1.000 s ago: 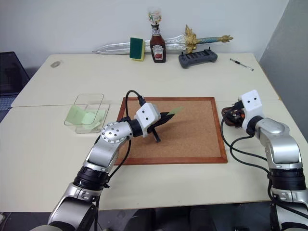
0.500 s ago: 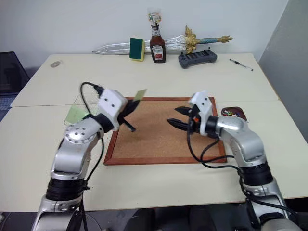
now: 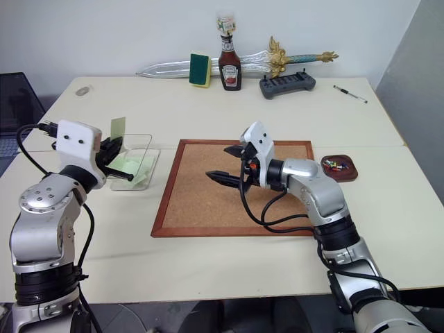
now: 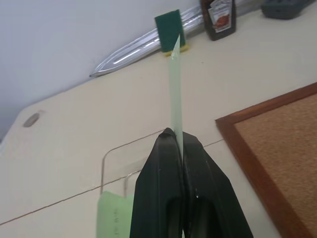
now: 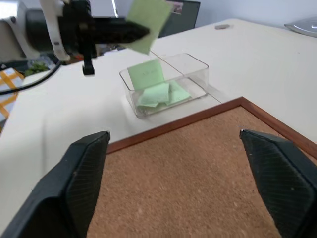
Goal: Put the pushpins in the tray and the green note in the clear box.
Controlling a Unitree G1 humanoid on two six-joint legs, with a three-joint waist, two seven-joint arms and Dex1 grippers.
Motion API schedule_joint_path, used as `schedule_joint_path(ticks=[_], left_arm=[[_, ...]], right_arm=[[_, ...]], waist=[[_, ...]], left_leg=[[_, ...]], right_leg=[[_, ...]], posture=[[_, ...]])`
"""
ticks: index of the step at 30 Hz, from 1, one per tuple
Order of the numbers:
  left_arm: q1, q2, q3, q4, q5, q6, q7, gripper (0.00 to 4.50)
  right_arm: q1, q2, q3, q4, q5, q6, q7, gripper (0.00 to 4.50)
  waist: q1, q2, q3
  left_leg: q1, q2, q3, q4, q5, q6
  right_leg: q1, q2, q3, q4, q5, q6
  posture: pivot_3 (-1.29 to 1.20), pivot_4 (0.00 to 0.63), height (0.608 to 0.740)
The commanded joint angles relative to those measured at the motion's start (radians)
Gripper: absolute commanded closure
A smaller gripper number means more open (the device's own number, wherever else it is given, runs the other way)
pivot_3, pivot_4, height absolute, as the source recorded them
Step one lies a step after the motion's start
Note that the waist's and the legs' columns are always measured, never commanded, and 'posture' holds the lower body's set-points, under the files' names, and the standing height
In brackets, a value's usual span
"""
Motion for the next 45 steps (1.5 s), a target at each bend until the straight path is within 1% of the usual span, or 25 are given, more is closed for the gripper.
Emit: schedule_joint_path(ticks=[1,9,14,18,23,24,25,33,37,38,42,45], left_arm=[[-0.019,0.022,0.066,0.062,-0.014,0.011,0.047,4.5],[-0.068,0.018,0.097,0.191,-0.045,0.028,0.114,4.5],[-0.085,0.012,0.108,0.229,-0.097,0.045,0.103,4.5],[-0.093,0.02,0.1,0.244,-0.105,0.032,0.12,3.81],[-0.099,0.02,0.103,0.253,-0.131,0.052,0.125,2.79],[-0.1,0.022,0.101,0.253,-0.134,0.052,0.127,2.72],[-0.1,0.024,0.1,0.253,-0.137,0.052,0.129,2.4],[-0.102,0.028,0.088,0.22,-0.158,0.055,0.129,0.98],[-0.091,0.029,0.075,0.189,-0.148,0.027,0.131,0.12],[-0.088,0.028,0.071,0.173,-0.147,0.019,0.129,0.04],[-0.068,0.008,0.032,0.091,-0.149,-0.084,0.09,0.04],[-0.044,-0.014,-0.019,0.016,-0.165,-0.125,0.056,0.04]], right_arm=[[-0.02,-0.001,0.015,-0.022,-0.01,-0.028,0.026,0.08],[-0.004,0.0,0.014,-0.036,-0.021,-0.032,0.018,0.08],[0.003,-0.004,0.011,-0.049,-0.018,-0.027,0.017,0.08],[0.005,-0.005,0.009,-0.056,-0.015,-0.021,0.015,0.0],[0.01,-0.006,0.009,-0.065,-0.012,-0.016,0.015,0.0],[0.01,-0.006,0.008,-0.065,-0.012,-0.015,0.015,0.0],[0.01,-0.007,0.008,-0.066,-0.012,-0.014,0.015,0.0],[0.017,-0.008,0.003,-0.069,-0.012,-0.016,0.011,0.0],[0.03,-0.015,-0.005,-0.078,-0.005,-0.017,0.015,0.0],[0.035,-0.018,-0.009,-0.081,-0.003,-0.017,0.016,0.0],[0.054,-0.028,-0.034,-0.094,0.007,-0.024,0.009,0.0],[0.072,-0.032,-0.067,-0.093,-0.005,-0.07,-0.016,0.0]], waist=[[-0.002,0.0,0.0],[-0.002,0.0,0.0],[-0.003,0.0,0.0],[-0.003,0.0,0.0],[-0.003,0.0,0.0],[-0.003,0.0,0.0],[-0.003,0.0,0.0],[-0.003,0.0,0.0],[-0.003,0.0,0.0],[-0.002,0.0,0.0],[-0.001,0.0,0.0],[0.0,0.0,0.0]], left_leg=[[0.0,0.0,0.0,0.0,0.0,0.0],[0.001,0.0,0.0,0.0,0.0,0.0],[0.001,0.0,0.0,0.0,0.0,0.0],[0.001,0.0,0.0,0.0,0.0,0.0],[0.001,0.0,0.0,0.0,0.0,0.0],[0.001,0.0,0.0,0.0,0.0,0.0],[0.001,0.0,0.0,0.0,0.0,0.0],[0.001,0.0,0.0,0.0,0.0,0.0],[0.001,0.0,0.0,0.0,0.0,0.0],[0.001,0.0,0.0,0.0,0.0,0.0],[0.001,0.0,0.0,0.0,0.0,0.0],[0.001,0.0,0.0,0.0,0.0,0.0]], right_leg=[[0.0,0.0,0.0,0.0,0.0,0.0],[-0.001,0.0,0.0,0.005,0.0,0.0],[-0.001,0.0,0.0,0.005,0.0,0.0],[-0.002,0.0,0.0,0.005,0.0,0.0],[-0.002,0.0,0.0,0.005,0.0,0.0],[-0.002,0.0,0.0,0.005,0.0,0.0],[-0.002,0.0,0.0,0.006,0.0,0.0],[-0.002,0.0,0.0,0.005,0.0,0.0],[-0.002,0.0,0.0,0.005,0.0,0.0],[-0.002,0.0,0.0,0.005,0.0,0.0],[-0.001,0.0,0.0,0.005,0.0,0.0],[-0.001,0.0,0.0,0.005,0.0,0.0]], posture=[[0.0,0.15,0.74],[0.0,0.15,0.74],[0.0,0.15,0.74],[0.0,0.15,0.74],[0.0,0.15,0.74],[0.0,0.15,0.74],[0.0,0.15,0.74],[0.0,0.15,0.74],[0.0,0.15,0.74],[0.0,0.15,0.74],[0.0,0.15,0.74],[0.0,0.15,0.74]])
